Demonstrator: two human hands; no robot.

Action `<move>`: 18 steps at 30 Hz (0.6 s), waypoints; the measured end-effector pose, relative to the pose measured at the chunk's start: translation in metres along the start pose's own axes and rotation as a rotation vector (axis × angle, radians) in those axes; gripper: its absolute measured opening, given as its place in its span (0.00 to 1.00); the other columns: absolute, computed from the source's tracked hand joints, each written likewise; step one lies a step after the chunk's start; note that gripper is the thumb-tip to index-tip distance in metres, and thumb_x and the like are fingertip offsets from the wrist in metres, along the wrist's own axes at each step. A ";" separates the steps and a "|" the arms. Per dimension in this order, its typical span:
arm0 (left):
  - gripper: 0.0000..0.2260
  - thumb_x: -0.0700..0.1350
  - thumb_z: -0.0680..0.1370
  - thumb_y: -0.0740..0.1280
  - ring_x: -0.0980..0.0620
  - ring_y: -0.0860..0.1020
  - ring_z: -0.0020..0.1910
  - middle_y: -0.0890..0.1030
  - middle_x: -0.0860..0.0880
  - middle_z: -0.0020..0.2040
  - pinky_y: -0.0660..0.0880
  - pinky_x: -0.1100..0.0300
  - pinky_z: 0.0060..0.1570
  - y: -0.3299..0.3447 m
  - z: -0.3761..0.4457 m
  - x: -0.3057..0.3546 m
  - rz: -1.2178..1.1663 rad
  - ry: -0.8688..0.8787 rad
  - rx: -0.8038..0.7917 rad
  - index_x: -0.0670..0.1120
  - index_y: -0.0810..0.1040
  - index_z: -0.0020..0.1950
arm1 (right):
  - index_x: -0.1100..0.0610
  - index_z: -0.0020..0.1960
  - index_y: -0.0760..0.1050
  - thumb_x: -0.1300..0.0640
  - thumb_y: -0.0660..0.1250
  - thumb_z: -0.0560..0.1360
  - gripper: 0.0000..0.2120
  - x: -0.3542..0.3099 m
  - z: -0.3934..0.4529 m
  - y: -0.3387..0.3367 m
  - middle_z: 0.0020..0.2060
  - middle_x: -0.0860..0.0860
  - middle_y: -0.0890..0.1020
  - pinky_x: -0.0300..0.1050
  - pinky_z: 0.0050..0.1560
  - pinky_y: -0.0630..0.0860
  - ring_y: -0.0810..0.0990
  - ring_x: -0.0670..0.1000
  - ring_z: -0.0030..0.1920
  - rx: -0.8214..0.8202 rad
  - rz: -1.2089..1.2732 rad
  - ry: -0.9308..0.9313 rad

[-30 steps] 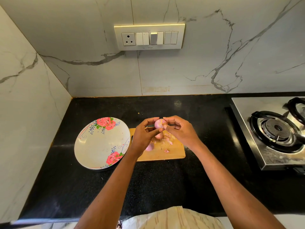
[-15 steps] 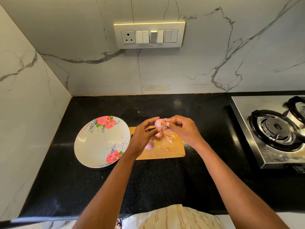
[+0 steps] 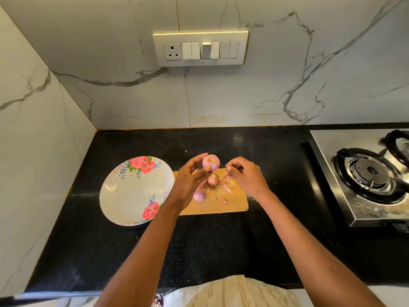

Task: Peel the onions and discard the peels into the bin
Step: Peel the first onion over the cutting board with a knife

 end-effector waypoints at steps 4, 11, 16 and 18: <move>0.19 0.47 0.79 0.70 0.52 0.82 0.60 0.81 0.51 0.64 0.80 0.57 0.58 0.000 -0.002 -0.001 -0.076 -0.028 -0.021 0.52 0.75 0.70 | 0.49 0.52 0.80 0.57 0.69 0.81 0.04 0.010 0.001 0.004 0.45 0.41 0.82 0.37 0.47 0.79 0.82 0.42 0.46 -0.048 -0.072 0.080; 0.21 0.53 0.76 0.71 0.51 0.82 0.60 0.84 0.52 0.61 0.80 0.57 0.58 -0.001 -0.001 -0.008 -0.052 -0.059 0.025 0.51 0.76 0.69 | 0.48 0.62 0.77 0.51 0.76 0.75 0.18 -0.012 -0.004 0.017 0.55 0.42 0.84 0.34 0.54 0.79 0.82 0.37 0.55 -0.232 0.238 0.043; 0.18 0.56 0.79 0.69 0.53 0.82 0.58 0.83 0.54 0.59 0.79 0.58 0.58 -0.001 0.002 -0.010 0.077 -0.074 0.045 0.52 0.78 0.67 | 0.52 0.59 0.78 0.55 0.78 0.73 0.17 -0.012 -0.003 0.015 0.50 0.45 0.86 0.40 0.55 0.81 0.84 0.42 0.52 -0.123 0.262 0.012; 0.19 0.59 0.78 0.68 0.52 0.81 0.59 0.83 0.54 0.59 0.78 0.56 0.60 -0.001 0.002 -0.010 0.083 -0.088 0.032 0.53 0.78 0.66 | 0.53 0.57 0.79 0.56 0.78 0.73 0.15 -0.012 -0.002 0.013 0.49 0.45 0.86 0.41 0.54 0.81 0.84 0.41 0.51 -0.093 0.232 -0.007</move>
Point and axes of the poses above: each hand's wrist, its own z-axis towards the middle knuckle, its own y-axis out of the palm, x = y × z, the point moved 5 cm from there along z, towards the middle knuckle
